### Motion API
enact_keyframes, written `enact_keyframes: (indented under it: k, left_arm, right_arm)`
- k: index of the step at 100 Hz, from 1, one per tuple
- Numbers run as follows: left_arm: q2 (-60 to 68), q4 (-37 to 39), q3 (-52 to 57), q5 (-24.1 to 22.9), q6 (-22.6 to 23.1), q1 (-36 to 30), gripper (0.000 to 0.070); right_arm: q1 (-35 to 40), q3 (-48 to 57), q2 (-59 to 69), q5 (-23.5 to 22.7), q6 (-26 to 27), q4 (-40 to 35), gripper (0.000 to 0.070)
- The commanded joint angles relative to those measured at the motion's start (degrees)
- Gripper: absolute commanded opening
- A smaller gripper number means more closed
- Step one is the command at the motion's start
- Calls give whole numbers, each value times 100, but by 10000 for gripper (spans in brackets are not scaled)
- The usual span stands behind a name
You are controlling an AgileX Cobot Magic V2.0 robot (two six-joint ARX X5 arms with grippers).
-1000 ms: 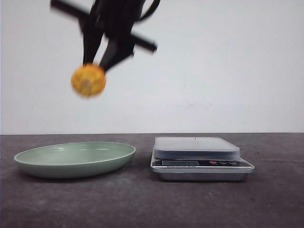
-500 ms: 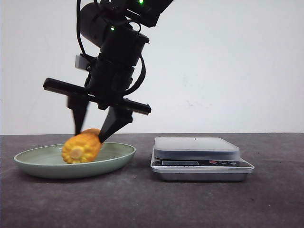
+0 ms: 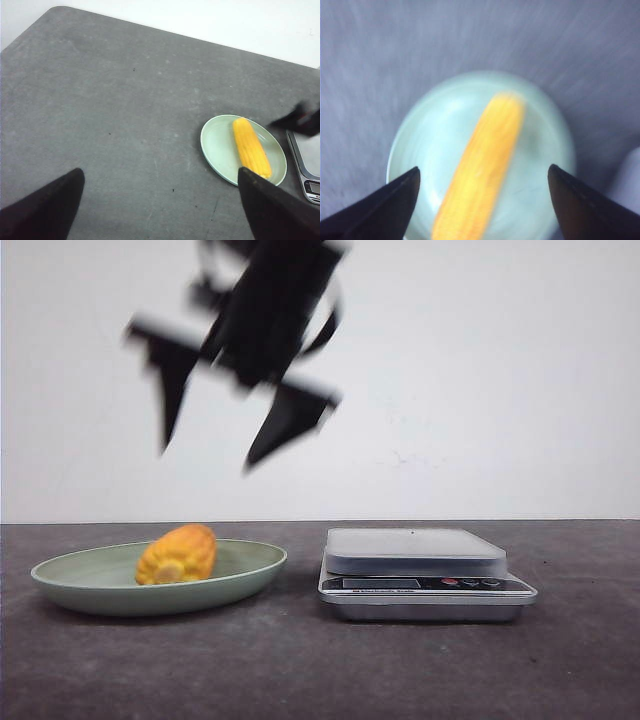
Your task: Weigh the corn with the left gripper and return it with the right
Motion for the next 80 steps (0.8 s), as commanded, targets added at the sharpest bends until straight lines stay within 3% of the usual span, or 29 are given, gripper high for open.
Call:
enact_keyframes:
  k: [1,23,55,80]
  left_arm:
    - [31,-212,72,7,37,-11,585]
    - [31,-212,72,9,17,-11,585]
    - [31,-212,72,9,35,-11,585]
    - [31,-212,46,31,9,-11,585]
  right_arm:
    - [-225,160,-514,24,-431,-157,514]
    - [-1333,160,-2385,-66,-942,-1257,514]
    - [-3230,157,-5042,184,-1867,-3023,514]
    - [-3440,-2,-6393,238,-1705,-3628,513]
